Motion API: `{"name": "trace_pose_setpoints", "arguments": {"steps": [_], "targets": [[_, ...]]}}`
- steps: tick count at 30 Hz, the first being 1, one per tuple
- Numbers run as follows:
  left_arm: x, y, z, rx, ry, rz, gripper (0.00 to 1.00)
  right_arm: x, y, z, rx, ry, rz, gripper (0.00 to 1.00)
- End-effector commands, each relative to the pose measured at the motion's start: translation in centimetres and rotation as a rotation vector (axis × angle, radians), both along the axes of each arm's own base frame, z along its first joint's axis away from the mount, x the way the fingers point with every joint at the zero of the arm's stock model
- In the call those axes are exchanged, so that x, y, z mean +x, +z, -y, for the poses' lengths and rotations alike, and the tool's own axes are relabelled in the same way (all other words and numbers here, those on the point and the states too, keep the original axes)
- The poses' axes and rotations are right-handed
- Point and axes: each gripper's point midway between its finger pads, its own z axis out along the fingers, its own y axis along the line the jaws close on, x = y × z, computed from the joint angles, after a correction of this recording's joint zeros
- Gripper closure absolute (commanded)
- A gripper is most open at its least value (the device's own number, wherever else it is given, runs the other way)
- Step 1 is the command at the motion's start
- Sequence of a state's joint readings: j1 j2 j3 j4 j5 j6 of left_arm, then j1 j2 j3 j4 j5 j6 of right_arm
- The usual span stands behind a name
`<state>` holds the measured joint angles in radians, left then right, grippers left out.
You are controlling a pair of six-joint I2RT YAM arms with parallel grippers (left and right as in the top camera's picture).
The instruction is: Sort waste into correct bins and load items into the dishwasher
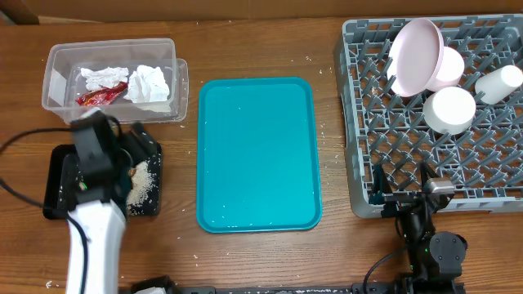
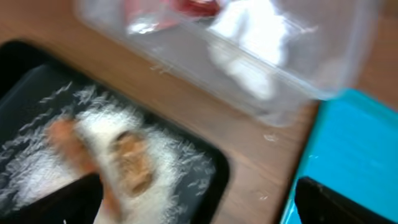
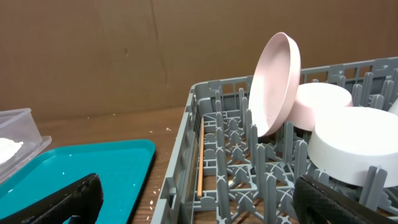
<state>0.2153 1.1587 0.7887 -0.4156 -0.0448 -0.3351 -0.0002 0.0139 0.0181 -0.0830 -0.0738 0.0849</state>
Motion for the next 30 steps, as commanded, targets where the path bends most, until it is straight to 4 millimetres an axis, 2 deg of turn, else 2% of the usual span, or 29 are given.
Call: {"name": "trace_pose_setpoints", "arguments": {"steps": [1, 5, 10, 15, 21, 30], "targets": [[-0.1, 0.7, 4.6, 0.033, -0.292, 0.15, 0.0, 0.0, -0.1, 0.2, -0.004, -0.011, 0.006, 0.0], [-0.8, 1.4, 6.1, 0.092, -0.343, 0.328, 0.0, 0.0, -0.1, 0.2, -0.004, -0.011, 0.006, 0.0], [-3.1, 1.4, 6.5, 0.141, -0.341, 0.477, 0.0, 0.0, -0.1, 0.2, -0.004, -0.011, 0.006, 0.0], [-4.8, 1.1, 6.7, 0.172, -0.335, 0.567, 0.0, 0.0, -0.1, 0.2, -0.004, -0.011, 0.006, 0.0], [-5.7, 0.8, 7.2, 0.177, -0.349, 0.617, 0.0, 0.0, -0.1, 0.2, -0.004, -0.011, 0.006, 0.0], [-6.8, 3.0, 7.9, 0.22, -0.354, 0.747, 0.0, 0.0, -0.1, 0.2, -0.004, -0.011, 0.006, 0.0]]}}
